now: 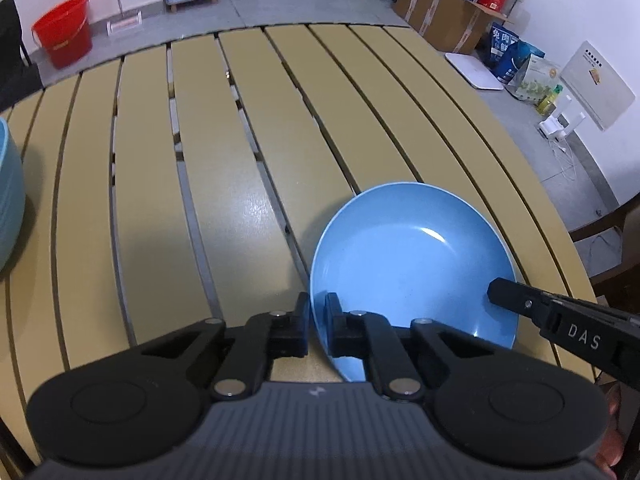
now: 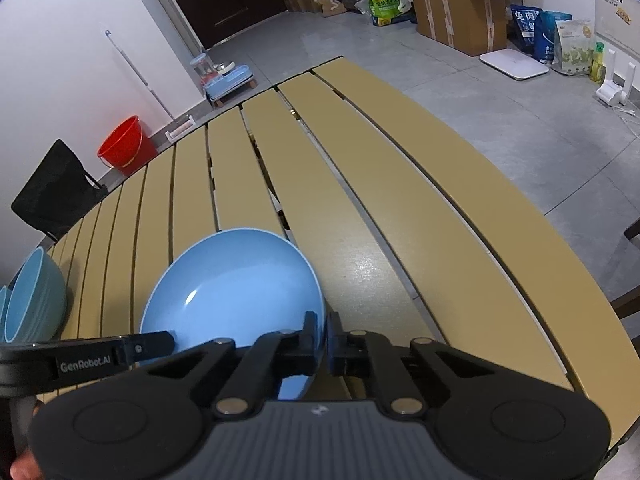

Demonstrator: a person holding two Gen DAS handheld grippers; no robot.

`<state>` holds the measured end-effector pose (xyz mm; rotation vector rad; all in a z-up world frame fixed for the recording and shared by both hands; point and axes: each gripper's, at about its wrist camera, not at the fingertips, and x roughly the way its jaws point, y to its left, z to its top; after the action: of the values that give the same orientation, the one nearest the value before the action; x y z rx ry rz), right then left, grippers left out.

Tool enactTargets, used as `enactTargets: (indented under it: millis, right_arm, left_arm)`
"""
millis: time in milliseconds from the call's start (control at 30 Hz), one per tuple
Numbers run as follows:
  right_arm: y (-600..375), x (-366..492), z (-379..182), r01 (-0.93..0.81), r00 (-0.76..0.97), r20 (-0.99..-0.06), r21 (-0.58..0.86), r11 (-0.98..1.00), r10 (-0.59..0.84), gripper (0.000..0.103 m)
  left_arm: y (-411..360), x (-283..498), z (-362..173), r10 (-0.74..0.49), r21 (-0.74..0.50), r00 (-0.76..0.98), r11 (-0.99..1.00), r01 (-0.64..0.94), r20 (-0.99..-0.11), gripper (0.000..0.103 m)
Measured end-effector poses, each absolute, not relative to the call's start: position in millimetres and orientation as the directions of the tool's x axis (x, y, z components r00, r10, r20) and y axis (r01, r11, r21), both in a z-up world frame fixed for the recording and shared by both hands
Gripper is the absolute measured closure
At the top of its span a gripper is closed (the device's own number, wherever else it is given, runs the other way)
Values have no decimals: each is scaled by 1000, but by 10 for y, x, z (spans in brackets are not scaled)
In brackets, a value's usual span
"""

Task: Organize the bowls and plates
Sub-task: 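Lift the blue plate with both grippers and carry it toward the cream plate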

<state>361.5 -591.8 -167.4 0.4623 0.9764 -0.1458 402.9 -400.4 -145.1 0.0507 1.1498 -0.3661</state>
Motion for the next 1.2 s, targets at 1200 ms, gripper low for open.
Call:
enactTargets:
  millis: [1200]
  right_arm:
    - [-5454, 3179, -1186, 264, 610, -786, 321, 909, 101, 100]
  left_arm:
    - [-3582, 3445, -848, -231, -109, 457, 954, 278, -859, 95]
